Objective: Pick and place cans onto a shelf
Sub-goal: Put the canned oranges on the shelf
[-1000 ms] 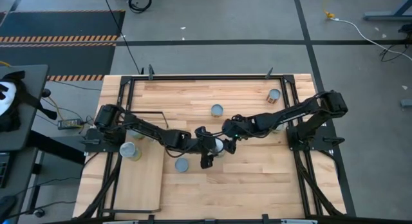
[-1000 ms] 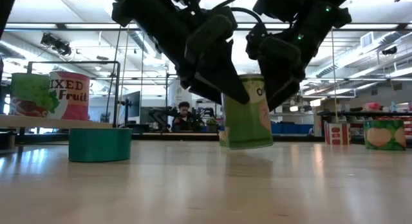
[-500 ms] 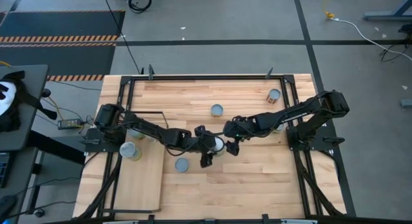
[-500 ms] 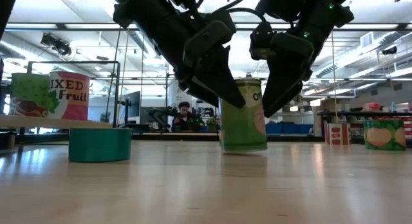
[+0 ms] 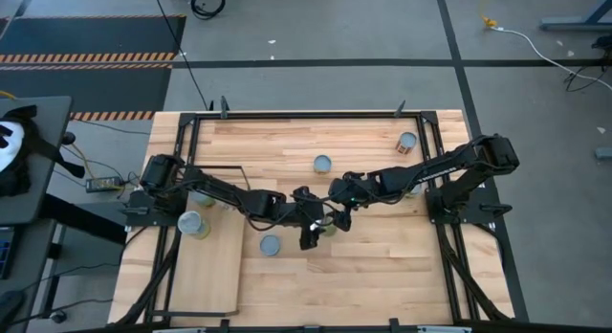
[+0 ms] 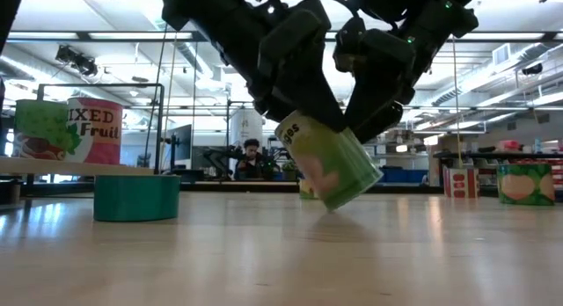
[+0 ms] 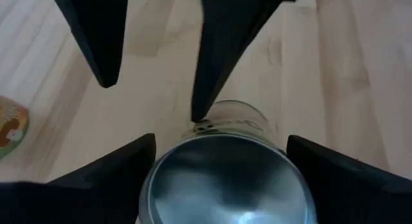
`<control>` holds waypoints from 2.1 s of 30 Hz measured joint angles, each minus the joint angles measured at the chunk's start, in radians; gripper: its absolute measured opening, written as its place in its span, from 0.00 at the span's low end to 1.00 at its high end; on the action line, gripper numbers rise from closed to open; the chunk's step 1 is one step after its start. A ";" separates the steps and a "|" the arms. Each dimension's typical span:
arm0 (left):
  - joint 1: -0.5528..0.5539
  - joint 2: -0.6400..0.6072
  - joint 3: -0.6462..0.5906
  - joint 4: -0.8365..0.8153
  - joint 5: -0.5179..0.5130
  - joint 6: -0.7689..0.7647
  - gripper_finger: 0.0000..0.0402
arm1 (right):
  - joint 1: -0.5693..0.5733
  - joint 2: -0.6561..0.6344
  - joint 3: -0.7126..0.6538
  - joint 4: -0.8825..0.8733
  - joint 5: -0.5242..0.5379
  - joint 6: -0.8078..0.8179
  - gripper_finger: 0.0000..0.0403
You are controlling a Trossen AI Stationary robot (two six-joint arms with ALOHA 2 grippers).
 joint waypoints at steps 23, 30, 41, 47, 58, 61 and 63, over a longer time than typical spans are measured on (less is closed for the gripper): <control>-0.052 -0.069 0.374 -1.022 0.000 0.057 0.77 | 0.000 -0.181 -0.001 -0.149 0.014 -0.023 0.81; -0.154 -0.215 0.315 -1.187 0.011 -0.071 0.76 | 0.005 -0.240 -0.001 -0.271 0.027 0.027 0.81; -0.243 -0.450 0.022 -1.204 0.092 -0.294 0.78 | 0.042 -0.243 -0.002 -0.318 0.027 0.051 0.81; -0.246 -0.493 -0.100 -1.206 0.097 -0.391 0.81 | 0.058 -0.243 -0.002 -0.333 0.029 0.097 0.78; -0.244 -0.491 -0.115 -1.158 0.087 -0.422 0.87 | 0.068 -0.243 -0.002 -0.330 0.027 0.101 0.77; -0.244 -0.491 -0.115 -1.159 0.085 -0.419 0.86 | 0.068 -0.243 -0.002 -0.330 0.027 0.101 0.77; -0.244 -0.491 -0.115 -1.159 0.085 -0.419 0.83 | 0.068 -0.243 -0.002 -0.330 0.027 0.101 0.77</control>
